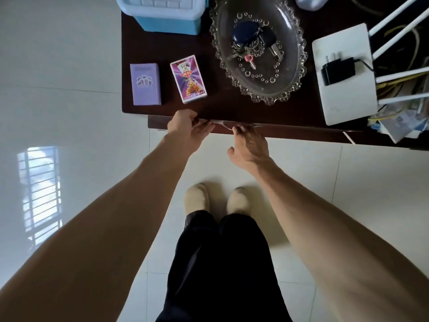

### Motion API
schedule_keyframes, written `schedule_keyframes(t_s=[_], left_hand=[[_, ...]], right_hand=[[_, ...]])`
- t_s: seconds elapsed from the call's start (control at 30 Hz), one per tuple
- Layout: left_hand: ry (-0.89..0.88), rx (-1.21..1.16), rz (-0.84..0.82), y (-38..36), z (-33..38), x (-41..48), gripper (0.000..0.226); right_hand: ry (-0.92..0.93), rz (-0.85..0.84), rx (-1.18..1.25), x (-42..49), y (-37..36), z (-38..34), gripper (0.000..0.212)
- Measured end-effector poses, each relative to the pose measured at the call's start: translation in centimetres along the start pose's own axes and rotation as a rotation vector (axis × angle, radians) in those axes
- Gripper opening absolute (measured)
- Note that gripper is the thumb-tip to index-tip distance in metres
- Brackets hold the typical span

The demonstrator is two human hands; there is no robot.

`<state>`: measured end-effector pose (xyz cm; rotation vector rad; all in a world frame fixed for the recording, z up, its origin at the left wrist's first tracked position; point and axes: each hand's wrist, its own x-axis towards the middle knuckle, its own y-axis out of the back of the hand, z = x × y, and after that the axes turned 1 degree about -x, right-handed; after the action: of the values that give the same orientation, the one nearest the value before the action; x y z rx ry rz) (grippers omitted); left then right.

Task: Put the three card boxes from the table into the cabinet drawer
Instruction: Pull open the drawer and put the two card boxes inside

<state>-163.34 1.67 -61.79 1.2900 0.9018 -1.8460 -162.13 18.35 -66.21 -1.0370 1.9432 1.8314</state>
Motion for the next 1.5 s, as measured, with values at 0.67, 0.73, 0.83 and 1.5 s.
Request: schedule_keyframes(t_s=[0.67,0.73,0.83,1.5], left_hand=[[-0.088,0.272,0.313,2.5,-3.0,-0.9,0.004],[-0.085,0.284,0.299,2.4,-2.7,-1.3,0.004],[-0.087,0.302,0.303,2.4,-2.7,-1.4,0.016],[-0.037,0.434,0.29,2.8,-2.1,-0.9,0.018]], right_hand=[[-0.282,-0.004,0.928,-10.9,-3.8,2.0,0.073],[-0.44,0.078,1.138,-12.4,-3.1,4.0,0.062],[-0.656,0.059,1.373,-12.3,-1.3,6.9,0.054],[-1.021,-0.045,1.45,-4.9,2.4,6.8,0.038]])
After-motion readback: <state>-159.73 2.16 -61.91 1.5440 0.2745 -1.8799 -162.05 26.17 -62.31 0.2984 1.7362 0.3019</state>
